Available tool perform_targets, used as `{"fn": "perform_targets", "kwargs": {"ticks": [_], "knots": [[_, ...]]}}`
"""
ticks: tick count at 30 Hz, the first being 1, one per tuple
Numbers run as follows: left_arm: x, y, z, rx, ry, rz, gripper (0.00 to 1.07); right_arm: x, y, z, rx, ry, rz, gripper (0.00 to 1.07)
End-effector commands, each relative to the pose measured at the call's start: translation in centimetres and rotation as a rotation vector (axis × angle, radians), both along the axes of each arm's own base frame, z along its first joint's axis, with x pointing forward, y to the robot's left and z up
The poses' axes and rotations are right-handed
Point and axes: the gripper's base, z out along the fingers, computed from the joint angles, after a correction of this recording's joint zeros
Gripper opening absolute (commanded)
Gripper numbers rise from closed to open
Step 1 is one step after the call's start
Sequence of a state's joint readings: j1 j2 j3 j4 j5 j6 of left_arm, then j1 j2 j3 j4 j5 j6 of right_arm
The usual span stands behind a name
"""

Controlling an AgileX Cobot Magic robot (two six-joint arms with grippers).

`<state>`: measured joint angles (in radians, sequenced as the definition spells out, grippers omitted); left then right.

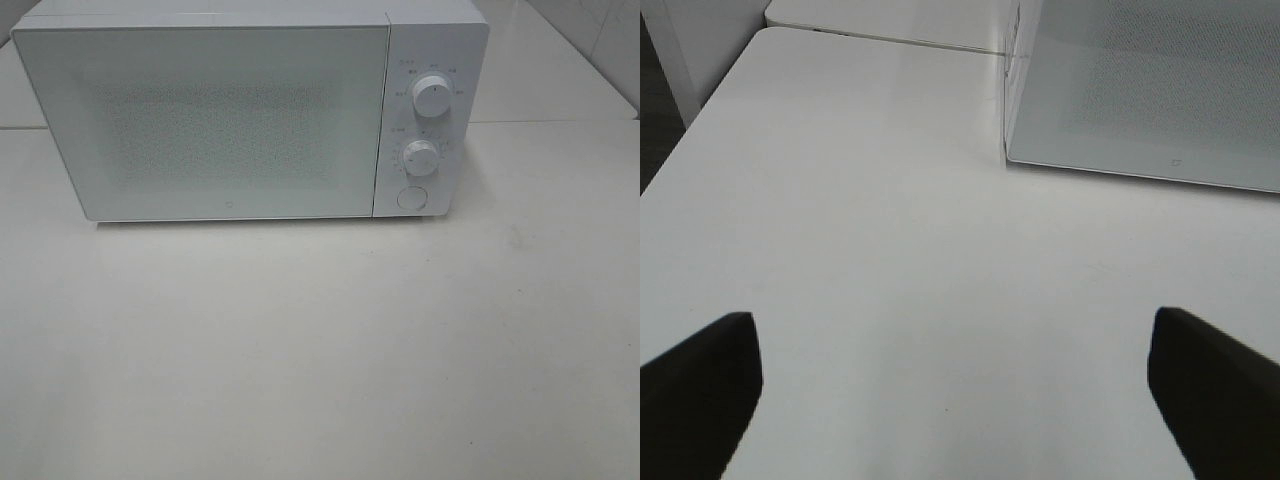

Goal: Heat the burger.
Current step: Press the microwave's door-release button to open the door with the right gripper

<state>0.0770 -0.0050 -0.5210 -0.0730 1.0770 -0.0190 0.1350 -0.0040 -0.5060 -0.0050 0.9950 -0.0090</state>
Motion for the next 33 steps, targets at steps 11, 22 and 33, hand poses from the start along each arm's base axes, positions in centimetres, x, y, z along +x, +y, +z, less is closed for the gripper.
{"fn": "perform_targets", "kwargs": {"ticks": [11, 22, 33], "knots": [[-0.2, -0.1, 0.0, -0.003, -0.022, -0.002, 0.98, 3.8, 0.4, 2.1, 0.045, -0.126, -0.029, 0.87], [-0.2, -0.1, 0.0, -0.003, -0.022, -0.002, 0.98, 9.1, 1.2, 1.0, 0.062, -0.098, -0.028, 0.88], [-0.2, -0.1, 0.0, -0.003, -0.022, -0.002, 0.98, 13.0, 1.7, -1.3, 0.104, -0.144, -0.039, 0.88]]}}
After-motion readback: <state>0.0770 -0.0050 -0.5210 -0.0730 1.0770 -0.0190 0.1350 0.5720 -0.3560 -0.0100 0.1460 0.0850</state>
